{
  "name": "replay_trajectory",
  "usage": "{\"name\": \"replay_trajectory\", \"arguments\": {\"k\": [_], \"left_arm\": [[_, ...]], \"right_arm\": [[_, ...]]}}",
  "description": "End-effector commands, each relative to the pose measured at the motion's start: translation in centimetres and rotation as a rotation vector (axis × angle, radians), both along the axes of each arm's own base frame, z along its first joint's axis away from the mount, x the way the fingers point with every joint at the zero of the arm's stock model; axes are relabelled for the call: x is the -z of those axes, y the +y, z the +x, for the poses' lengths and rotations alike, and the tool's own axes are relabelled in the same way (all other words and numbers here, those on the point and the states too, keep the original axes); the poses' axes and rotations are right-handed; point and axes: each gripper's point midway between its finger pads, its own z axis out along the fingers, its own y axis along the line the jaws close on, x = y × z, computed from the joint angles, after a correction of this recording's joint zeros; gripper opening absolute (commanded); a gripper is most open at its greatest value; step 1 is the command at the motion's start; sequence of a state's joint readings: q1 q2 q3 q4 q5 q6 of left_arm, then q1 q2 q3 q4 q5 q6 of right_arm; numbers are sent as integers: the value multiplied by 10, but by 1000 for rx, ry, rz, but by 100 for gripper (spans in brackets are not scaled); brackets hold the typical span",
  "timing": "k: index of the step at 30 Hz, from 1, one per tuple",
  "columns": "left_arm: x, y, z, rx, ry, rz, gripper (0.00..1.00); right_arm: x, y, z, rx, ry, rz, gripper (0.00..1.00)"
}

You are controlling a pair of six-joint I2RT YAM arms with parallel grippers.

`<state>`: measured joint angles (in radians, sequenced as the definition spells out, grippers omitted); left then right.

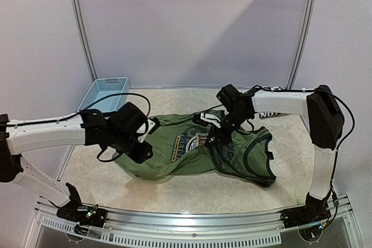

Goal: Fold and stack the mixed laundry pile
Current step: Flatten out the crumpled tank top at the center of the board.

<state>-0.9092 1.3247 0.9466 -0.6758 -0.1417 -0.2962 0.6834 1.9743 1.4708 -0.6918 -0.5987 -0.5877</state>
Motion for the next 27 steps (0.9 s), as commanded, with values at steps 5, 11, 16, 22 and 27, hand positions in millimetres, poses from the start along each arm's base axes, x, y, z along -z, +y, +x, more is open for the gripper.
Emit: {"name": "replay_trajectory", "arguments": {"k": [5, 11, 16, 22, 27], "left_arm": [[46, -32, -37, 303, 63, 235, 38], [64, -26, -56, 329, 59, 319, 45], [89, -14, -50, 322, 58, 473, 46], [93, -14, -55, 351, 84, 501, 17], [66, -14, -62, 332, 89, 431, 0]], "right_arm": [[15, -6, -8, 60, 183, -10, 0], [19, -16, 1, 98, 214, -8, 0], [18, -16, -5, 84, 237, 2, 0], [3, -18, -39, 45, 334, 35, 0], [-16, -15, -103, -93, 354, 12, 1]]}}
